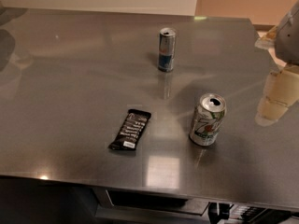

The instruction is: Pick redbull can

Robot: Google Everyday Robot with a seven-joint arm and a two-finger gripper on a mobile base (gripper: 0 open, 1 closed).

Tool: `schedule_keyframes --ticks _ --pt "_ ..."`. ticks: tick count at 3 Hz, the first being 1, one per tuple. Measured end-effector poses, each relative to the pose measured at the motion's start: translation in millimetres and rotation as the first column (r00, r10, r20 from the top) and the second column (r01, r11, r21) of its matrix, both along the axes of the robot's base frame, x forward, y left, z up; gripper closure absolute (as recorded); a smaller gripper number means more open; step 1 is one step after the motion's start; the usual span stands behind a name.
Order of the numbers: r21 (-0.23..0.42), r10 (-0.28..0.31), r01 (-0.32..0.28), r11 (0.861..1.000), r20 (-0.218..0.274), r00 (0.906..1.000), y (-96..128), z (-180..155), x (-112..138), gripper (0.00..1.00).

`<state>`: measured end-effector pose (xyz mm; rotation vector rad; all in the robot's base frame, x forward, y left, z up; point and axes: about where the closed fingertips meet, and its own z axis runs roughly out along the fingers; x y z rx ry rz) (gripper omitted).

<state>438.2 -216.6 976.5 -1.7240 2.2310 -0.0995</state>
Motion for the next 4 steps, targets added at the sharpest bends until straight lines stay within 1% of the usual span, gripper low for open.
schedule_keyframes --ticks 1,2,3,4 --pt "0.012 -0.008 0.008 1.000 0.015 0.9999 1.8 3.9 7.7 0.00" --pt "0.054 -0.032 0.030 0.998 0.025 0.9992 10.0 5.8 38.4 0.00" --pt "0.144 -0.075 0.071 0.987 0.021 0.9970 25.9 2.3 84.6 0.00" --pt "0.230 -0.128 0.123 0.965 0.006 0.9918 46.9 -8.1 129.7 0.00"
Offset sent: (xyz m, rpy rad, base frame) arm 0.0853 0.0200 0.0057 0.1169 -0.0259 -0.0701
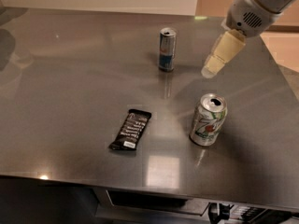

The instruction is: Pick redbull can

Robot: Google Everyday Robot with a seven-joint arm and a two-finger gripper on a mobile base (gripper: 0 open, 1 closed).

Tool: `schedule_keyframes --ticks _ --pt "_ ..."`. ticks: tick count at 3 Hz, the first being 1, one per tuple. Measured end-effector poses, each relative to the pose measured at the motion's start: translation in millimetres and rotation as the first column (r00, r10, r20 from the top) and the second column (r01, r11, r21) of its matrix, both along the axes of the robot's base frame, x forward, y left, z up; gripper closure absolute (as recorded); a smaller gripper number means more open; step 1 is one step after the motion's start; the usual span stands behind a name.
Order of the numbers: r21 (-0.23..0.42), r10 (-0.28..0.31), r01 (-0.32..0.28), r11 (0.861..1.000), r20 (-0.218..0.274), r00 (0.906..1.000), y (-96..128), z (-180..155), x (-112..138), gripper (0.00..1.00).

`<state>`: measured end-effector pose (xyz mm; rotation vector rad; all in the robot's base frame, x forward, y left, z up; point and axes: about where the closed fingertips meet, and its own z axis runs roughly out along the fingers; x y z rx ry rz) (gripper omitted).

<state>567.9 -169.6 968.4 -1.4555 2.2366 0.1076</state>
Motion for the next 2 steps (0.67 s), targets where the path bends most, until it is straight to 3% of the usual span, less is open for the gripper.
schedule_keyframes --ticks 2 --pt "0.116 -0.136 0.132 0.984 0.025 0.9904 39.9 -30.4 72.5 0.00"
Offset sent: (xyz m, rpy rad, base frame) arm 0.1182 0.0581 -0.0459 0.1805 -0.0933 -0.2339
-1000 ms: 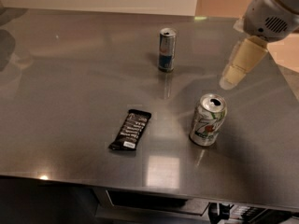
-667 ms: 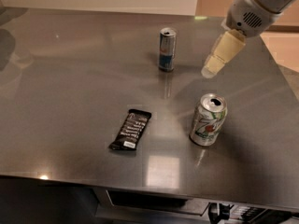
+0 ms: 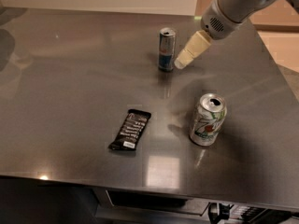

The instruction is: Pick redbull can

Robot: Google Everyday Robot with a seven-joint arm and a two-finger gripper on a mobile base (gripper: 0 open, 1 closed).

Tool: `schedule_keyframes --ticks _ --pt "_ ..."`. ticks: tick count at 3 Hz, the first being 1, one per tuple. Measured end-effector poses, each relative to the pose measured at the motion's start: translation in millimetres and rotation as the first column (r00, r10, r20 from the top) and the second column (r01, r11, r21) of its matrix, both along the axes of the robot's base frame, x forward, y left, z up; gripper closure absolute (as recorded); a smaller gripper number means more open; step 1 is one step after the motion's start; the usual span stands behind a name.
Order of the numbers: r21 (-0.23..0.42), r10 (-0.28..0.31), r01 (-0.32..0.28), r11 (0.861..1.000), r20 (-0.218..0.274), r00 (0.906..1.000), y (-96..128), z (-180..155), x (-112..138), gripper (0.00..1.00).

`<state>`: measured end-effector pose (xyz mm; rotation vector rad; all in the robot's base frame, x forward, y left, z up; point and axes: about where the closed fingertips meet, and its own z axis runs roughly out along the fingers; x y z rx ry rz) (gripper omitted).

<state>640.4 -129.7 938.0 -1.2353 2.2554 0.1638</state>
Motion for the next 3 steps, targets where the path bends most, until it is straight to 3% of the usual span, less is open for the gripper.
schedule_keyframes --ticks 1,3 --pt "0.056 -0.057 0.055 0.997 0.029 0.9980 15.0 -13.4 33.3 0.00" --pt "0.140 -0.094 0.085 0.987 0.062 0.9936 42.4 -23.3 84.1 0.00"
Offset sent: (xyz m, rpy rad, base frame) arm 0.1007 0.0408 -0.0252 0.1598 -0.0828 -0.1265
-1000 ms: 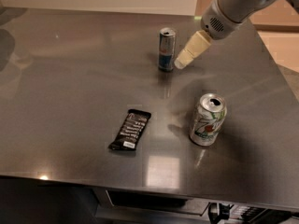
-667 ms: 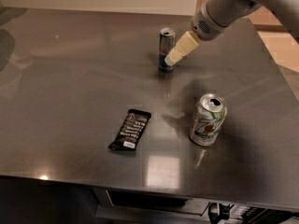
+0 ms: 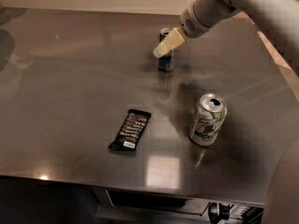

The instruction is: Pick redbull can

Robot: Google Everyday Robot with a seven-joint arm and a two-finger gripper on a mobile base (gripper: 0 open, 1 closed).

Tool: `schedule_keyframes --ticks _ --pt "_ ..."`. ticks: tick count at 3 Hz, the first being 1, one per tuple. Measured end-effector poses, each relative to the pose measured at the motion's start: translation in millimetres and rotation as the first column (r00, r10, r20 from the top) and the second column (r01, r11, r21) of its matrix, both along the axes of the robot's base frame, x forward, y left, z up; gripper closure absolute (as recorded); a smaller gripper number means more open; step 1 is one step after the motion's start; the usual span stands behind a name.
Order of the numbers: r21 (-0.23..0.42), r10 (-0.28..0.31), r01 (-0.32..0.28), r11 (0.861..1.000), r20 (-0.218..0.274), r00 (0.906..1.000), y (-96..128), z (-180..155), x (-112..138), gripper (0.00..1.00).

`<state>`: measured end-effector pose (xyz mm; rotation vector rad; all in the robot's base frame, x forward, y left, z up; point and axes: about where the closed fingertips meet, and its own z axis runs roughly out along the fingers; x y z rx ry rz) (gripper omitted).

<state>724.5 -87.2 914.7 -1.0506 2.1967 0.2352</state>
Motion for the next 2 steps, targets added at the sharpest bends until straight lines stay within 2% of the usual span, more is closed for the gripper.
schedule_keyframes --ticks 1,2 --pt "0.019 0.004 -0.004 1.000 0.001 1.0000 9.5 -1.8 10.0 0.18" --pt "0.018 0.009 -0.009 1.000 -0.007 0.9999 13.3 -0.8 8.8 0.40"
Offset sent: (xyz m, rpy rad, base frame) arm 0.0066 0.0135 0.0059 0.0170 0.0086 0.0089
